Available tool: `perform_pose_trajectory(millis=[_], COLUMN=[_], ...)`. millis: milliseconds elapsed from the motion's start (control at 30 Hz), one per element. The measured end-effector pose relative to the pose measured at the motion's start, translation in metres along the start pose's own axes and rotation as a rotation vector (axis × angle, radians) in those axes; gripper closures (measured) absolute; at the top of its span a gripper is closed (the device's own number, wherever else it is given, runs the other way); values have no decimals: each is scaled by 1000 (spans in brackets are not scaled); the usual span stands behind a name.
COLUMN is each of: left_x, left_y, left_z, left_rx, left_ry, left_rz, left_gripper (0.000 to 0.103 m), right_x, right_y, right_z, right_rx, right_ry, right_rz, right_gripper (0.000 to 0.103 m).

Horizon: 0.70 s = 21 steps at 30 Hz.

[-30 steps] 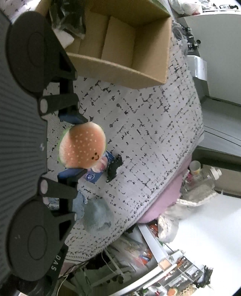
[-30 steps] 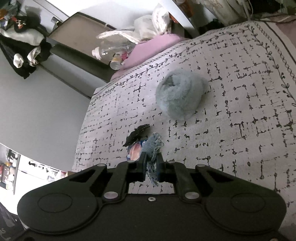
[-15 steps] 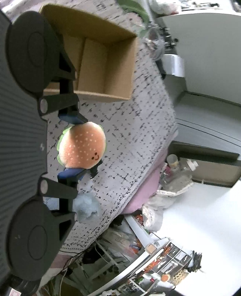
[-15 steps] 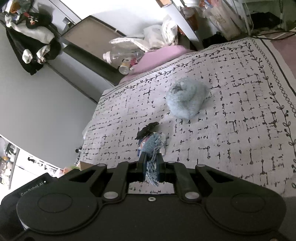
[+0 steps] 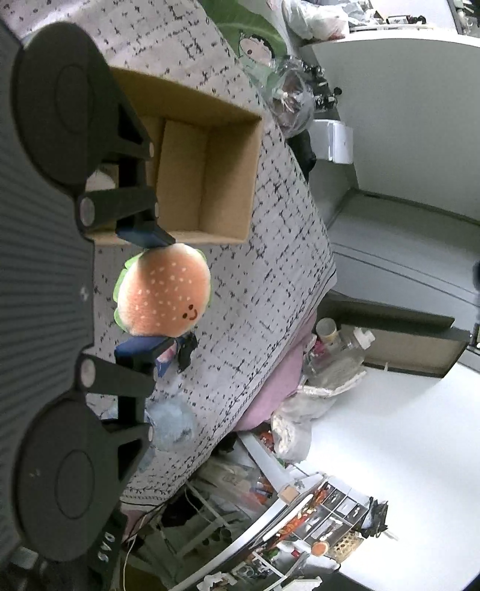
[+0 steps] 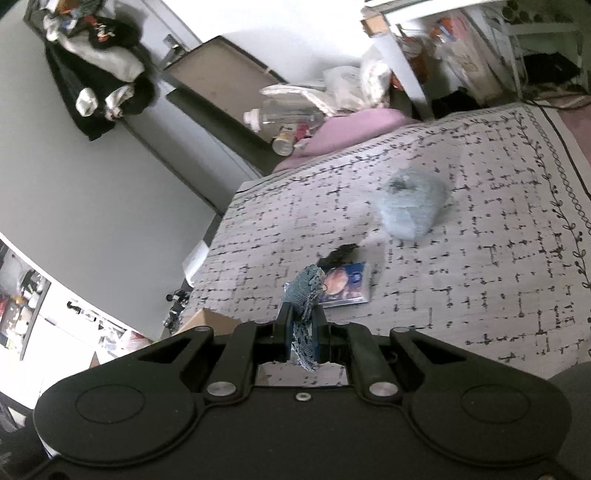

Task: Organize soft objects
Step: 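Carry the burger plush with the left tool over the box while the right tool carries the cloth there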

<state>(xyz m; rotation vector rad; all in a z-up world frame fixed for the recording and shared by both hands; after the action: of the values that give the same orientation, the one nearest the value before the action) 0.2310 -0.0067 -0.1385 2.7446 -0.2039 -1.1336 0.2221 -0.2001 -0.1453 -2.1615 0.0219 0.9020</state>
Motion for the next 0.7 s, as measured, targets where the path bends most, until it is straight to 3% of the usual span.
perform_pose_trajectory(millis=[700], left_x=[-3], left_y=[-57], left_z=[5], left_rx=[-63], left_ry=[-5], left_rz=[-60], left_gripper=[55], right_x=[8], right_y=[-68], right_z=[35], right_rx=[-106], right_ry=[-20], right_rz=[-71], right_gripper=[93])
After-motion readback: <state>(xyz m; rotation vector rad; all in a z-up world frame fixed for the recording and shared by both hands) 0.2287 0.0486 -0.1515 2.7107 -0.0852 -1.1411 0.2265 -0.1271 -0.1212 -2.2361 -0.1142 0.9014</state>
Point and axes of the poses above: each gripper's, at about its wrist camera, not at the fingertips, and x roughly the way its jaws point, y to its right, z to its underside, the point moved 9 cm from there along x, roughly the way its jaws point, and after that the axes turned 10 degrees about x, right-handed, at the moved point
